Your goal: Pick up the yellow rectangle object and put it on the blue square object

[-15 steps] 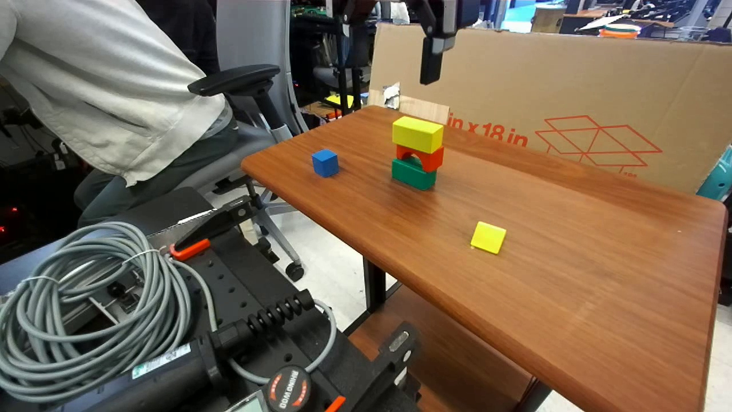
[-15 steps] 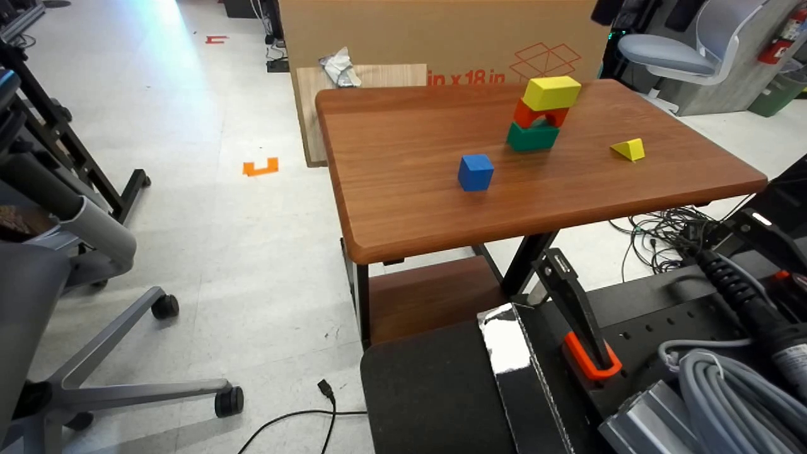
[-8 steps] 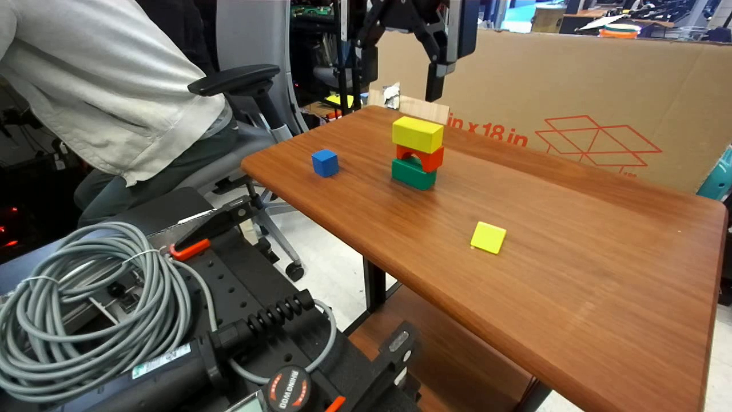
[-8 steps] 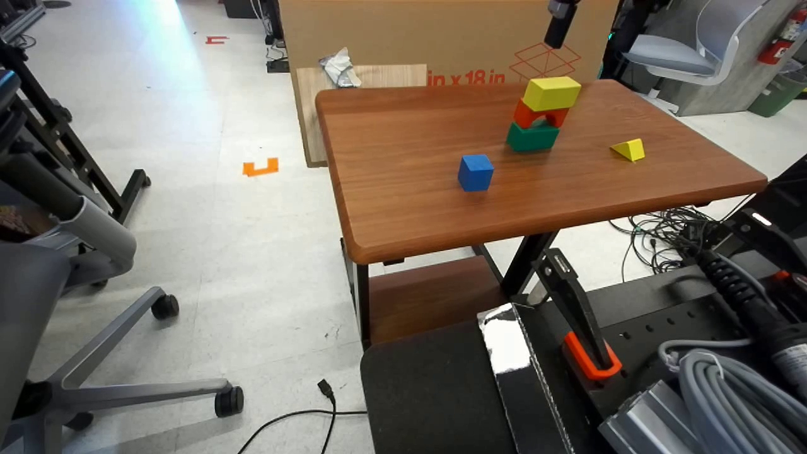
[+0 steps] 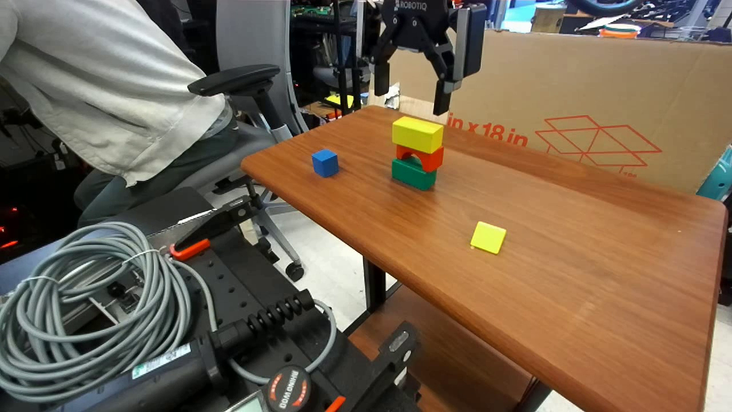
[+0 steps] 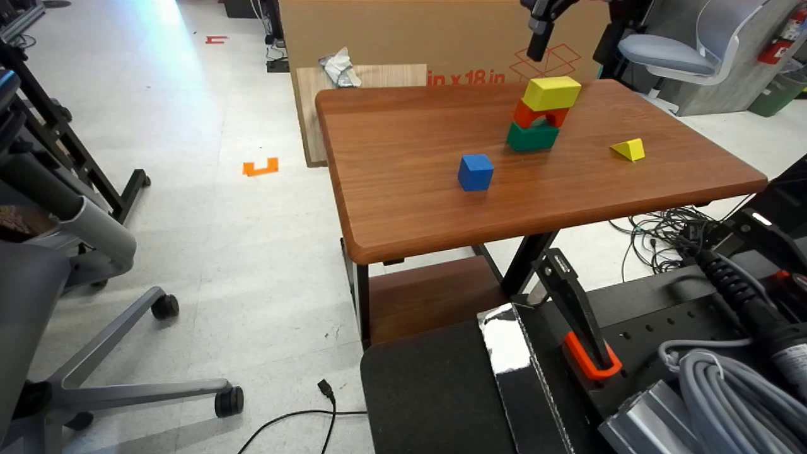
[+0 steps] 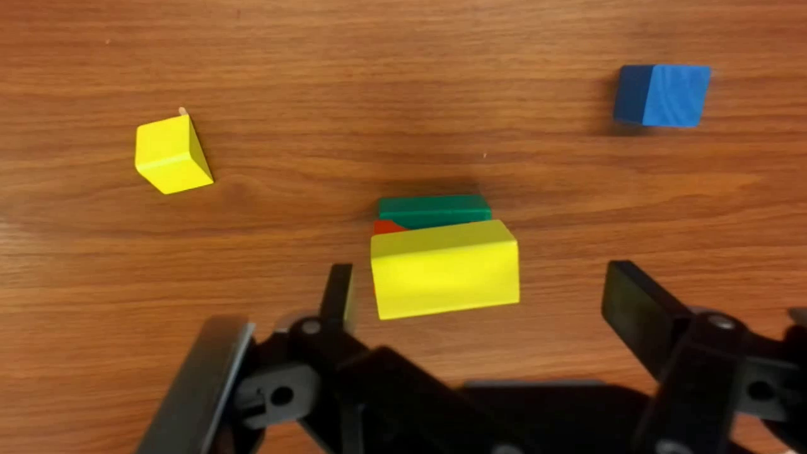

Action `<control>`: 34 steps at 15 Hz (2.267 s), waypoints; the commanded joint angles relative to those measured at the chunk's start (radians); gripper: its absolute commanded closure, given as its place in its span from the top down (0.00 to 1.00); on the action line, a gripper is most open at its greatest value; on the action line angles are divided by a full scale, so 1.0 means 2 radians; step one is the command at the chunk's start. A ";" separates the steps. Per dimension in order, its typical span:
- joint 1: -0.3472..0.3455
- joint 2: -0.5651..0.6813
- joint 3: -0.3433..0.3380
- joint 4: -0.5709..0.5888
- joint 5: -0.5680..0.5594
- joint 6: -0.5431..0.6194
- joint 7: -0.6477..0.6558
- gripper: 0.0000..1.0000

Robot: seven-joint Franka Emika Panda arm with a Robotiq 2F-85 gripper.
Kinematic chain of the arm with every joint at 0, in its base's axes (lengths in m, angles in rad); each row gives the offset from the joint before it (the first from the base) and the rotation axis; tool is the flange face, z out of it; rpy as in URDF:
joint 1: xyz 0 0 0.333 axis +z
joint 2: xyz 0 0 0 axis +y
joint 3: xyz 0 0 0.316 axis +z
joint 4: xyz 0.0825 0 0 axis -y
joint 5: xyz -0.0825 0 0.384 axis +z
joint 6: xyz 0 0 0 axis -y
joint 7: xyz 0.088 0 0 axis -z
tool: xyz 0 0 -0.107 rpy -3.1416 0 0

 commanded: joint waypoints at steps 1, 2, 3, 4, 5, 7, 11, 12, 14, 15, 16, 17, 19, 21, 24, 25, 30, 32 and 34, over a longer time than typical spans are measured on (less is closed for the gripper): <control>0.015 0.021 -0.011 0.022 -0.023 -0.004 0.025 1.00; 0.017 0.023 -0.012 0.024 -0.028 -0.004 0.029 1.00; 0.020 0.026 -0.014 0.025 -0.032 -0.004 0.035 1.00; 0.022 0.027 -0.015 0.026 -0.037 -0.004 0.039 1.00; 0.024 0.028 -0.017 0.027 -0.042 -0.006 0.044 1.00; 0.025 0.029 -0.018 0.027 -0.047 -0.007 0.047 1.00; 0.021 0.037 -0.016 0.031 -0.039 -0.015 0.037 1.00; 0.021 0.040 -0.015 0.032 -0.037 -0.016 0.035 1.00; 0.022 0.044 -0.016 0.033 -0.039 -0.017 0.036 1.00; 0.022 0.046 -0.016 0.033 -0.040 -0.017 0.036 1.00; 0.023 0.049 -0.017 0.034 -0.041 -0.016 0.037 1.00; 0.024 0.051 -0.019 0.036 -0.044 -0.016 0.040 1.00; 0.025 0.053 -0.020 0.039 -0.046 -0.016 0.041 1.00; 0.026 0.055 -0.022 0.045 -0.048 -0.016 0.043 1.00; 0.027 0.057 -0.023 0.053 -0.049 -0.013 0.042 0.72; 0.026 0.058 -0.022 0.057 -0.048 -0.016 0.040 0.66; 0.025 0.062 -0.022 0.066 -0.047 -0.019 0.039 0.42; 0.021 0.053 -0.018 0.060 -0.039 -0.025 0.030 0.42; 0.014 0.032 -0.006 0.048 -0.022 -0.041 0.009 0.42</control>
